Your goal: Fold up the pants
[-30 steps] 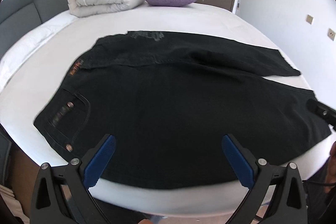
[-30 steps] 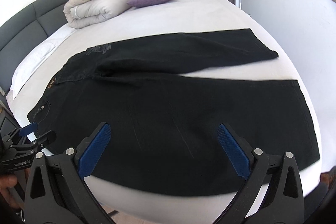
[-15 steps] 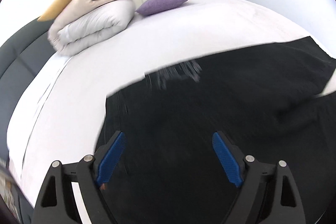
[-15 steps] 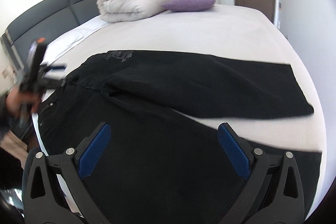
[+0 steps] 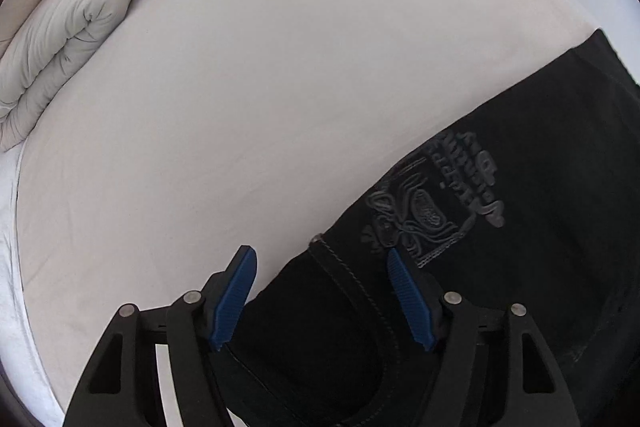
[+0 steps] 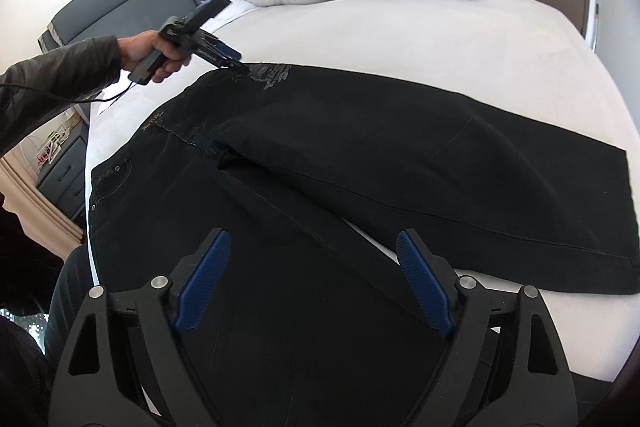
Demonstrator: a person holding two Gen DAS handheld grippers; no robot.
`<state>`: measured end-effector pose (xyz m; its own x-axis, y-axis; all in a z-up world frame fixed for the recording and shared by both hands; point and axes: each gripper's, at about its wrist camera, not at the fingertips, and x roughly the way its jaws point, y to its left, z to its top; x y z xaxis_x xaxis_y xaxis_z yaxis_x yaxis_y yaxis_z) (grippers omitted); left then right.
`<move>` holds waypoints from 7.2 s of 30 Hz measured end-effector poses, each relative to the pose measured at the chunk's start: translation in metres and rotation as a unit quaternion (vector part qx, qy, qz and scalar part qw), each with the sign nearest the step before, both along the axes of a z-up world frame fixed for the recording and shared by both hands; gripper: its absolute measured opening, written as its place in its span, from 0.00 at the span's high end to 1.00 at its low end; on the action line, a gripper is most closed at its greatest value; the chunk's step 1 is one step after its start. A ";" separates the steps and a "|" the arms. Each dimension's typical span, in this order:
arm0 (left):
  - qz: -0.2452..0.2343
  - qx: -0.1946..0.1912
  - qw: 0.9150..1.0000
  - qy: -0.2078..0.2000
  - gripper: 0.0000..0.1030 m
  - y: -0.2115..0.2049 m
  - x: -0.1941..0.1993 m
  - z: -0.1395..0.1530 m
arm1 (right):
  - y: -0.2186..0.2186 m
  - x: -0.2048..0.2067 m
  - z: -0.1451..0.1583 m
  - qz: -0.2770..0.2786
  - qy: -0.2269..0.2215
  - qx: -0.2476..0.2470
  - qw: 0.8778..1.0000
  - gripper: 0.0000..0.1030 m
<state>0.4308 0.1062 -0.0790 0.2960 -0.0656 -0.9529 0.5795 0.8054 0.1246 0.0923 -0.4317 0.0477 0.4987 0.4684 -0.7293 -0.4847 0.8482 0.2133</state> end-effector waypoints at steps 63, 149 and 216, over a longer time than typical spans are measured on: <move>-0.012 -0.006 0.953 -0.302 0.92 -0.009 -0.220 0.051 | 0.356 0.165 -0.031 0.190 -0.256 -0.365 0.875 0.96; 0.106 -0.033 0.975 -0.195 0.48 0.044 -0.335 0.017 | 0.461 -0.110 -0.123 0.518 -0.385 -0.520 0.559 0.96; 0.211 -0.065 0.970 -0.098 0.33 -0.015 -0.270 -0.014 | -0.191 0.094 0.107 -0.396 0.142 0.306 0.854 0.81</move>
<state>0.1612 0.0916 -0.0933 0.4969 -0.0153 -0.8677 0.1701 0.9822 0.0801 0.1866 -0.6231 0.1550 0.6794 0.4038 -0.6127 0.3338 0.5735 0.7481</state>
